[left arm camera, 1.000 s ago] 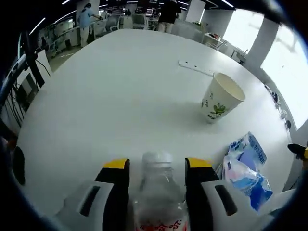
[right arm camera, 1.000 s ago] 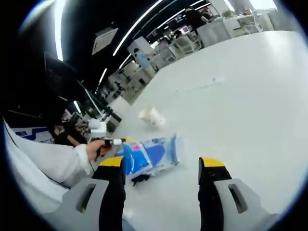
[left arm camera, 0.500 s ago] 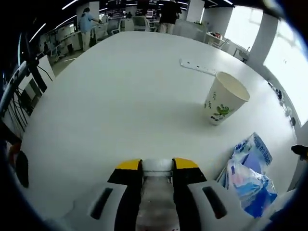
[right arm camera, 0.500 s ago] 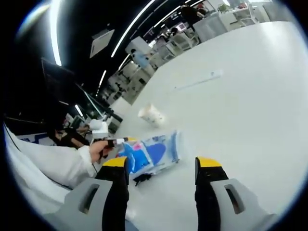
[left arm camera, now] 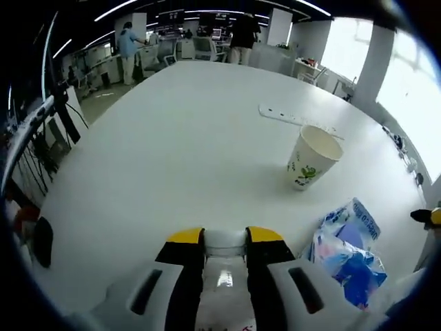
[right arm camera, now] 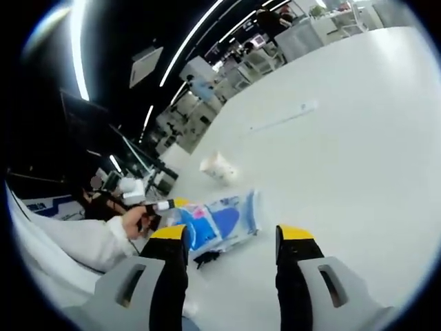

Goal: Arrange the tabletop items into an orderly group along one side of the table until the central work area is clear of visible clutter.

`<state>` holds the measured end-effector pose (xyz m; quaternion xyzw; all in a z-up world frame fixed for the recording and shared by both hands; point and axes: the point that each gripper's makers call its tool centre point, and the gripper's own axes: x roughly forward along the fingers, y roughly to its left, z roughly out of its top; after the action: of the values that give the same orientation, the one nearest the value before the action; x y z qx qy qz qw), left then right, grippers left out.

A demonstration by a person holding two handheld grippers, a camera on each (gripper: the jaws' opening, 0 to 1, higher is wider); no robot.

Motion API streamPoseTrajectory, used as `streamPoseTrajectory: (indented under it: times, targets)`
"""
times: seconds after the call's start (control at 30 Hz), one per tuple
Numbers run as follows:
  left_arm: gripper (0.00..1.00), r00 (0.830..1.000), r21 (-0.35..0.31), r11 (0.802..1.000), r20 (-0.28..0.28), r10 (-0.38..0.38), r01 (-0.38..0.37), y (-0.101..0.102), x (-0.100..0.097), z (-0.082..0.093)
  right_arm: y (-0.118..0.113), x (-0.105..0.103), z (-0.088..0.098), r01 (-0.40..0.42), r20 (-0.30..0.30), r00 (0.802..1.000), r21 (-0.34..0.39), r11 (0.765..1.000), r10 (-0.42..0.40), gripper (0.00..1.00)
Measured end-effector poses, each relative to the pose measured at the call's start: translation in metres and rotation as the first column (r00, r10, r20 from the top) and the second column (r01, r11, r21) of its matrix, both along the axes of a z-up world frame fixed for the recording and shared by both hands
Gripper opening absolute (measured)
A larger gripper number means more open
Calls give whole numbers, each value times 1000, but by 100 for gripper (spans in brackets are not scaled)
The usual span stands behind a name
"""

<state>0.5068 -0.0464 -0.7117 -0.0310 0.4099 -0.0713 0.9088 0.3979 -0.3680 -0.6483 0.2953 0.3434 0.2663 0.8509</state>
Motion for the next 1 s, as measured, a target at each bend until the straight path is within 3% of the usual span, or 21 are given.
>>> streamPoseTrajectory:
  times: [0.47,0.63,0.83,1.0]
  targets:
    - [21,988,-4,1000,157,14,-13,7,-13,55,-11,-5,7,26,16,1000,30,999,-27,46]
    - [21,975,-24,999,219,26,-21,9,-10,73,-17,-9,5,49,5,999,39,998,-49,45]
    - [20,967,-47,999,251,36,-25,9,-4,84,-20,-8,11,72,13,997,57,996,-73,43]
    - [20,949,-42,999,313,28,-15,8,7,100,-22,-8,11,81,11,997,59,995,-82,42]
